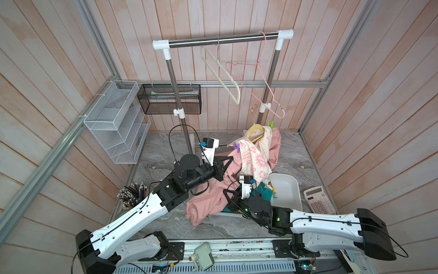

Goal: Remove the clothespins securing jackets to the hanger
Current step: Adjust the jacket in the basket.

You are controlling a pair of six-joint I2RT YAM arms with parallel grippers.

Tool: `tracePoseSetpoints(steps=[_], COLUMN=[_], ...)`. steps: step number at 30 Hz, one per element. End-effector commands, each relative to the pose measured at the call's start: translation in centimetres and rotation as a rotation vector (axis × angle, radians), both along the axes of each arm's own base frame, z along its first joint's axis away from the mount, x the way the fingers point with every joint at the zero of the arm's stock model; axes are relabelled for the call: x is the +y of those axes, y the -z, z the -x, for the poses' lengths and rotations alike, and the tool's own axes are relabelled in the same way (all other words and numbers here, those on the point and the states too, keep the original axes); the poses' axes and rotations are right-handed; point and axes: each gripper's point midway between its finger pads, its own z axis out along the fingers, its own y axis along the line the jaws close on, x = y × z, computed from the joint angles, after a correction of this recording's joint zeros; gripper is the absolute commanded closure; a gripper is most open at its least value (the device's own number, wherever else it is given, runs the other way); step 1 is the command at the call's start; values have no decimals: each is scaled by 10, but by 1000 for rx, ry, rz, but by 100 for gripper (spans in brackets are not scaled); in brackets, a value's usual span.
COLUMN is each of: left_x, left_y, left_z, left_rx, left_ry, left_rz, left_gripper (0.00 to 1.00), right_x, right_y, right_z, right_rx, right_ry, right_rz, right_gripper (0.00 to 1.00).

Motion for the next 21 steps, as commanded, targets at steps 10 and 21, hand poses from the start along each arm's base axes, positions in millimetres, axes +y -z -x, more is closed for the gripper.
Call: tracePoseSetpoints(steps=[10,21], left_x=[12,38], left_y=[-41,-14], left_z=[35,46], left_rx=[-164,-204], left_ry=[106,52], left_rz=[106,61], left_gripper=[100,100], right_x=[-67,-120], right_y=[60,85], right_z=[-27,-38], right_rx=[45,63], right_ry=[211,362], right_rz=[211,243], right_gripper=[100,100])
